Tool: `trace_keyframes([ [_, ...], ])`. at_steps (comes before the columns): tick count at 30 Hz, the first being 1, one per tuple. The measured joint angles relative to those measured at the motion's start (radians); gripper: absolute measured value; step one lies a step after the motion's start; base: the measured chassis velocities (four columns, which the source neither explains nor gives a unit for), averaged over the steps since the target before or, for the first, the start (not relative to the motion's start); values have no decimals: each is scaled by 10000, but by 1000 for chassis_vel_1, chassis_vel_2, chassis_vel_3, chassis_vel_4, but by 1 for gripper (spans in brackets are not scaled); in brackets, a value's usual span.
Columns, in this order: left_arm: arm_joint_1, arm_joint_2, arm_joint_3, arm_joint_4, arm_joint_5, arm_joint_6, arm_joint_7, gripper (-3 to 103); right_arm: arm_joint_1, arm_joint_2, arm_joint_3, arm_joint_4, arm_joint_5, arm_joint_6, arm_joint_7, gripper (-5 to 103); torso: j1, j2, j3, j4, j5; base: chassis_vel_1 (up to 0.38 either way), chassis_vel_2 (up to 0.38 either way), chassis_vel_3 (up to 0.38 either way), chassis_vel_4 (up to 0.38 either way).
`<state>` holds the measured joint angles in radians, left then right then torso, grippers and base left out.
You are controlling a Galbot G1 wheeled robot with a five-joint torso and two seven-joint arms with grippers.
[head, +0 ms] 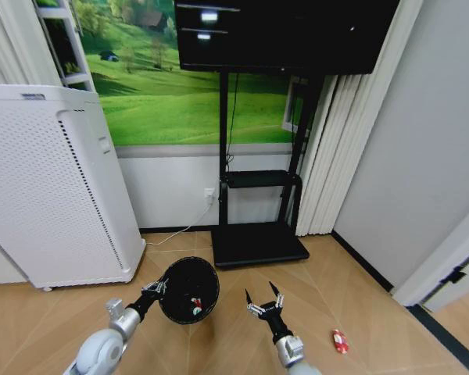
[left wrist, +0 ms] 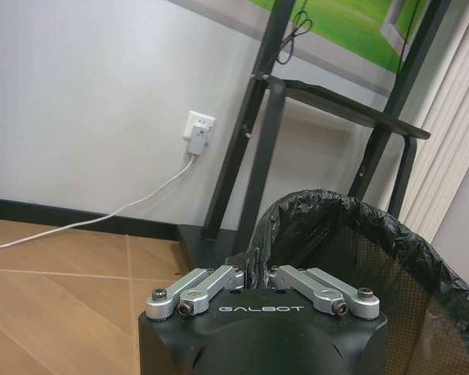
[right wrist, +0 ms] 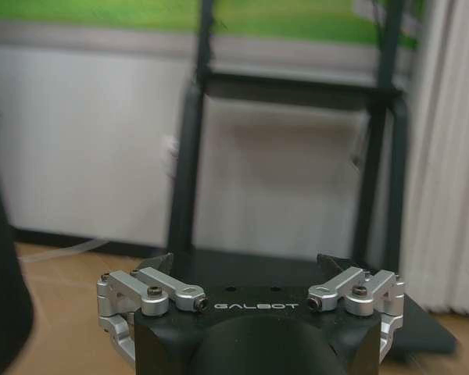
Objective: Pick up the trash bin and place the garbage on the floor into it.
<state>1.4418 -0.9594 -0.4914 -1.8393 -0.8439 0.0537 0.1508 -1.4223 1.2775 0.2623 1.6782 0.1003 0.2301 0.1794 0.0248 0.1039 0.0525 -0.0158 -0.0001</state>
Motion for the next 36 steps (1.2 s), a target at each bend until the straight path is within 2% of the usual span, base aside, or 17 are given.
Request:
trace_keyframes([
  [1, 135, -41, -135, -54, 31, -39, 63, 7, 121, -34, 83, -178, 424, -526, 266, 100, 3, -1, 3, -2, 6, -258, -292, 295, 290],
  [2, 167, -44, -162, -61, 45, -42, 89, 7, 151, -46, 108, -234, 595, -746, 385, 100, 3, -1, 2, -1, 8, -258, -292, 295, 290],
  [3, 216, -36, -196, -64, 79, -56, 177, 7, 255, -71, 272, -460, 1333, -1691, 997, 100, 3, 0, 2, -2, 3, -233, -232, 217, 237],
  [4, 227, -23, -212, -65, 80, -72, 217, 7, 317, -70, 438, -669, 1635, -2201, 1261, 100, 3, -1, 3, -10, 2, -155, -206, 217, 105],
  [5, 227, -23, -212, -65, 80, -72, 217, 7, 317, -70, 438, -669, 1635, -2201, 1261, 100, 3, -1, 3, -10, 2, -155, -206, 217, 105],
  [6, 267, -22, -272, -81, 80, -89, 255, 7, 416, -83, 648, -988, 1752, -2583, 1415, 100, 2, -1, 2, -13, 4, -155, -103, 116, 105],
  [8, 335, -61, -427, -100, 81, -149, 296, 7, 580, -169, 954, -1570, 2186, -3096, 1468, 100, 2, 0, 1, -5, 2, -27, -52, 14, 7],
  [10, 358, -79, -490, -102, 81, -157, 314, 7, 611, -203, 1102, -1912, 2454, -3337, 1507, 100, 3, -1, 2, -3, 0, 40, 31, -9, -3],
  [14, 368, -148, -548, -108, 97, -163, 346, 7, 666, -233, 1411, -2603, 2281, -3422, 1510, 100, 3, -1, 2, 0, 2, 79, 81, -54, -40],
  [19, 506, -372, -735, -132, 163, -234, 513, 7, 893, -206, 1982, -3970, 1478, -3290, 1349, 100, 3, -1, 2, -3, 1, 41, 25, -30, -31],
  [23, 560, -335, -803, -148, 159, -269, 631, 7, 1196, -161, 2325, -4795, 1346, -3228, 1322, 100, 2, 0, 1, -4, -1, 0, 0, 0, 0],
  [36, 1063, -541, -1424, -552, 134, -284, 626, 7, 2631, 83, 2115, -7060, 1204, -3228, 1120, 99, 3, -2, 2, -3, 0, 0, 0, 0, 0],
])
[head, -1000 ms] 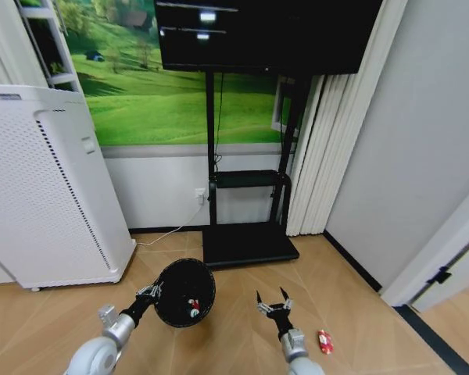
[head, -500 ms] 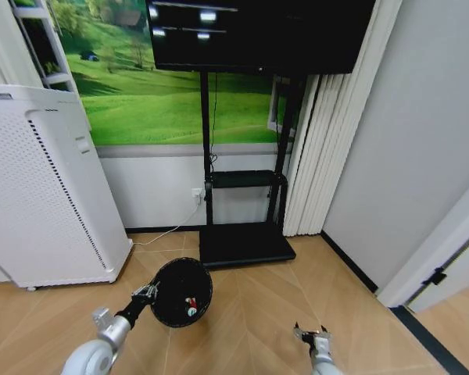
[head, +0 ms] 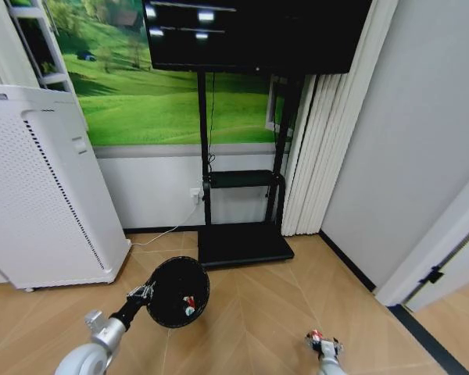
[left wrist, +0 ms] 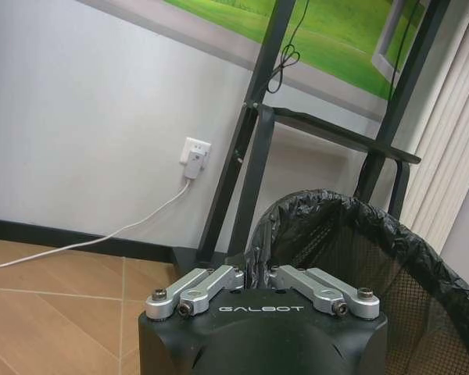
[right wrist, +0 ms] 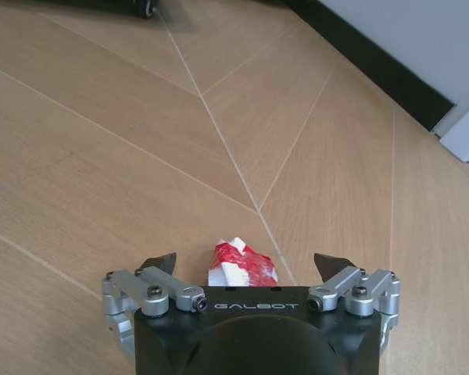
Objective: Pick up the trash bin and place the garbage on the floor into it.
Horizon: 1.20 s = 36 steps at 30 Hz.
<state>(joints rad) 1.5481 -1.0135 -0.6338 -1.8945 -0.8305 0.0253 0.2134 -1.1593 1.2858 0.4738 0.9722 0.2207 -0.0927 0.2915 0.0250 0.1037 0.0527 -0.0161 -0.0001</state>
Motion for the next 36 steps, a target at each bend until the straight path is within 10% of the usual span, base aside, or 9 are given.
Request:
trace_keyframes([
  [14, 48, -192, -36, -114, 36, -1, -186, 7, -143, -54, 51, -383, 174, 52, 36, 46, 0, 0, -1, 0, -2, 0, 0, 0, 0],
  [25, 6, -191, 129, -118, 130, -1, -203, 7, -1245, -296, 412, 1268, 677, 0, 22, 27, 0, 0, 1, -6, 9, 0, 0, 0, 0],
  [36, -584, 417, 1168, 212, 48, -17, -694, 7, -2332, -433, 607, 4828, -155, 2953, -1048, 27, 0, 0, 0, -4, 0, 0, 0, 0, 0],
])
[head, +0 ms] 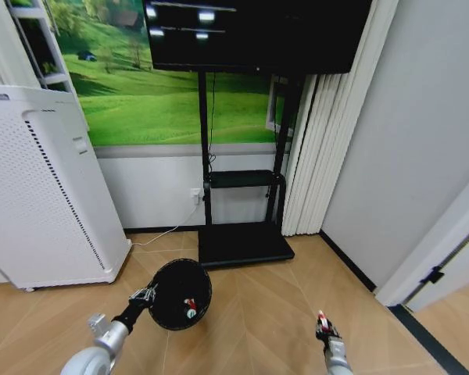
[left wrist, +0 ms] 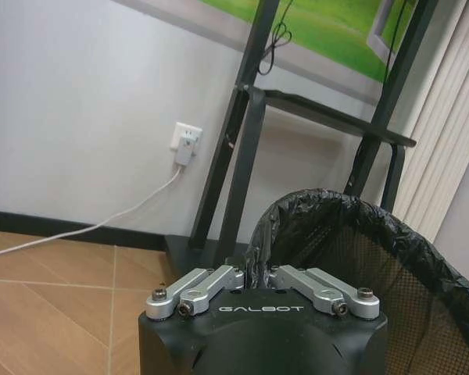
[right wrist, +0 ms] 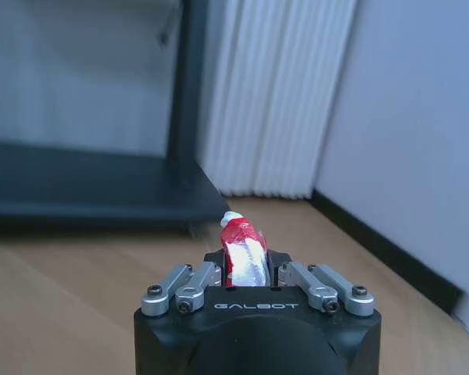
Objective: Pick up the trash bin and place the garbage on the floor into it.
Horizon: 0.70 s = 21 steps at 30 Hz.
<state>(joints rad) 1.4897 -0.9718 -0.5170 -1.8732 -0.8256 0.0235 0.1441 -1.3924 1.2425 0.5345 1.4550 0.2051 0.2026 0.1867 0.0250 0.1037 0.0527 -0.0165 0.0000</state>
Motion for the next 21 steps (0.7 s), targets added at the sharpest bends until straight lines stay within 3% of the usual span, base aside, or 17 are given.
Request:
trace_keyframes([
  [6, -490, 183, 894, 598, -128, 1, -474, 7, -560, 75, -425, 2111, 689, 587, -1379, 26, 0, 0, 1, -1, 0, 0, 0, 0, 0],
  [8, -508, 138, 1062, 808, 99, -2, -558, 7, -646, -108, -1216, 3266, 1153, 713, -2265, 26, 0, 0, 0, 4, -1, 0, 0, 0, 0],
  [13, -983, 350, 1554, 1062, 135, 1, -645, 7, -799, -358, -2072, 4328, 1468, 713, -2733, 26, 0, 0, 0, 8, -3, 0, 0, 0, 0],
  [21, -3104, 924, 3997, 1790, -160, 50, -551, 7, -1110, -399, -3457, 5682, 1512, 629, -2993, 26, 0, 0, 0, 0, -1, 0, 0, 0, 0],
])
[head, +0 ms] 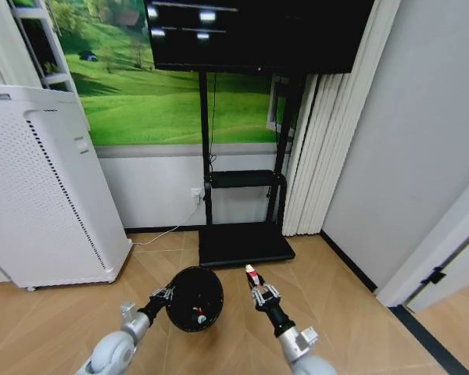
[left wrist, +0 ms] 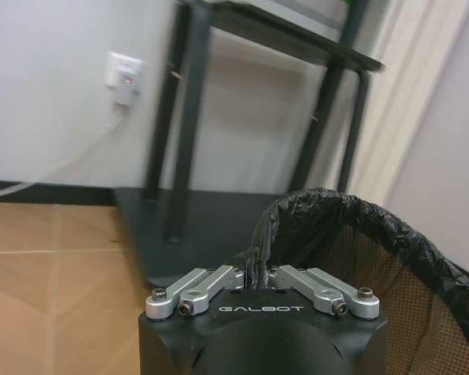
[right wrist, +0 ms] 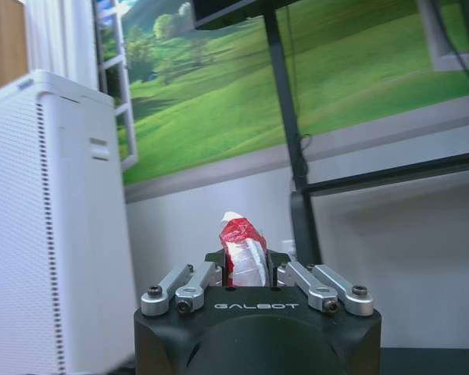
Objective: Pick up the trash bin and place the garbage on the floor into it.
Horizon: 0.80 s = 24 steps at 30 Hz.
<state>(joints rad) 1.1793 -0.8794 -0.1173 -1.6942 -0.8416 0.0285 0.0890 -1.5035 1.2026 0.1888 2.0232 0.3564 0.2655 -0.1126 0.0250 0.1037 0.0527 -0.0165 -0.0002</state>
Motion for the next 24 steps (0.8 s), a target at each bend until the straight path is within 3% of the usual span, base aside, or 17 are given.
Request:
trace_keyframes([
  [5, -825, -136, 1322, 308, 11, 13, 200, 7, 154, 167, -188, -383, -210, 145, -351, 26, 0, 0, 0, 3, -1, 0, 0, 0, 0],
  [12, -1398, -569, 2219, 573, -42, 40, 272, 7, 399, 129, -219, -894, -487, 349, -445, 26, 0, 0, 1, 4, 3, 0, 0, 0, 0],
  [24, -1508, -648, 2386, 285, -203, 36, 431, 7, 428, 222, -287, -1522, -717, 517, -524, 26, 0, 0, 0, 3, 2, 0, 0, 0, 0],
])
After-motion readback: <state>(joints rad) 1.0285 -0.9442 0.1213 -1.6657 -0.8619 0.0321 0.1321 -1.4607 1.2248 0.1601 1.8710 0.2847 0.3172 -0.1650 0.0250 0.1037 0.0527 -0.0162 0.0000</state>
